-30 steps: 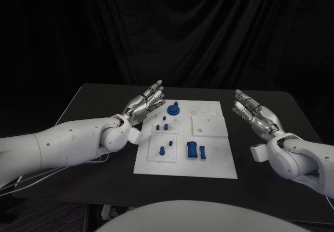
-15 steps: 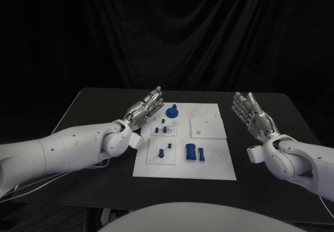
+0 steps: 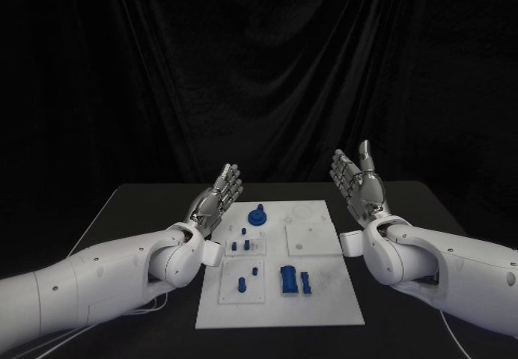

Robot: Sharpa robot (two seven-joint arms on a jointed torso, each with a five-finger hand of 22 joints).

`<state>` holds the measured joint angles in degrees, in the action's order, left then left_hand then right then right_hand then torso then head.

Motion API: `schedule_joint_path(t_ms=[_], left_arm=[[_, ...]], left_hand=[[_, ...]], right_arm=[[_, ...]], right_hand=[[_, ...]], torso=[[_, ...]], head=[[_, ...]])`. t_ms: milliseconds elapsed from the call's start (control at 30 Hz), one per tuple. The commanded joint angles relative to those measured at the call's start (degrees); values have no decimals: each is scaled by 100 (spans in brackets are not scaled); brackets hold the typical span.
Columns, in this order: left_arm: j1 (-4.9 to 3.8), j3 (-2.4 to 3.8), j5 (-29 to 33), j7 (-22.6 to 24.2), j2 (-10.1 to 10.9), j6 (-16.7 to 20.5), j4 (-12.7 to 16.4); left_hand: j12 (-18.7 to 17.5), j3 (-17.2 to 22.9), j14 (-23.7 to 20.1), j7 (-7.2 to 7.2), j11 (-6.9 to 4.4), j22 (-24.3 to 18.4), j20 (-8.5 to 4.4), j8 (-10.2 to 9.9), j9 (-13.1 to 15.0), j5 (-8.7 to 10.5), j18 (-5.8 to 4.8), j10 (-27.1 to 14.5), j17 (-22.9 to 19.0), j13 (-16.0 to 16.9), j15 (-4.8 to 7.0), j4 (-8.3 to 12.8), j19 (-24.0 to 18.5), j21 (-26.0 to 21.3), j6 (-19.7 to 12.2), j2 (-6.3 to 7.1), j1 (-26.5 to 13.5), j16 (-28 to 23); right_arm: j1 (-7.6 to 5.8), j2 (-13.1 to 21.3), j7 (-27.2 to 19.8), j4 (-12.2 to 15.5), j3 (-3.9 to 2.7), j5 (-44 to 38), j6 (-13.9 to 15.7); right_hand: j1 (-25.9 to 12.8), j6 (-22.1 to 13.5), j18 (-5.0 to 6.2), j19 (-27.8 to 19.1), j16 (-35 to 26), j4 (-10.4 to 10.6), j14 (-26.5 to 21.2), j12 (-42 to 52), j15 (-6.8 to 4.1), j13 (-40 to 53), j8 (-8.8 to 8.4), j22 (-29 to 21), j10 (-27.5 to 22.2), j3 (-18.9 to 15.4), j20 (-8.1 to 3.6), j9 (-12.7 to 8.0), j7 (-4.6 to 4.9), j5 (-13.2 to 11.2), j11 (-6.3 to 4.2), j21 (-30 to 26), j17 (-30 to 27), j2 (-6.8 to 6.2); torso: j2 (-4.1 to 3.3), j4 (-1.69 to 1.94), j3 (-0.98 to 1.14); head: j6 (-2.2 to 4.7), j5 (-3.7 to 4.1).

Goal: Assemble the parts on the task board

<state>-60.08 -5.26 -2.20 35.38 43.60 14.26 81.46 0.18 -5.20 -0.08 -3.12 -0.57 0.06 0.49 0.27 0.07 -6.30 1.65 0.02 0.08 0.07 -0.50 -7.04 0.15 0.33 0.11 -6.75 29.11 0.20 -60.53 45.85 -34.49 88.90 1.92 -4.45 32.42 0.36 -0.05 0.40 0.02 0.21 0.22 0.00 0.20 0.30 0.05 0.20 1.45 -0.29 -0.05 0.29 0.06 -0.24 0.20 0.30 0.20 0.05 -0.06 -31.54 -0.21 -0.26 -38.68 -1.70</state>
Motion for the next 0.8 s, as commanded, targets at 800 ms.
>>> schedule_joint_path(t_ms=[800], left_arm=[[-8, 526, 220, -558, 109, 2986, 849]], left_hand=[[-18, 520, 8, 312, 57, -6, -49, -27, -7, 630, -165, -2, -8, -7, 50, 704, -15, -33, -11, 675, -2149, -20]], right_arm=[[37, -116, 470, 105, -192, 445, 1170]], right_hand=[[-36, 5, -40, -2, -21, -22, 0, -20, -30, -5, -20, -145, 29, 5, -29, -6, 24, -20, -30, -20, -5, 6]], torso=[[36, 21, 26]], head=[[431, 170]])
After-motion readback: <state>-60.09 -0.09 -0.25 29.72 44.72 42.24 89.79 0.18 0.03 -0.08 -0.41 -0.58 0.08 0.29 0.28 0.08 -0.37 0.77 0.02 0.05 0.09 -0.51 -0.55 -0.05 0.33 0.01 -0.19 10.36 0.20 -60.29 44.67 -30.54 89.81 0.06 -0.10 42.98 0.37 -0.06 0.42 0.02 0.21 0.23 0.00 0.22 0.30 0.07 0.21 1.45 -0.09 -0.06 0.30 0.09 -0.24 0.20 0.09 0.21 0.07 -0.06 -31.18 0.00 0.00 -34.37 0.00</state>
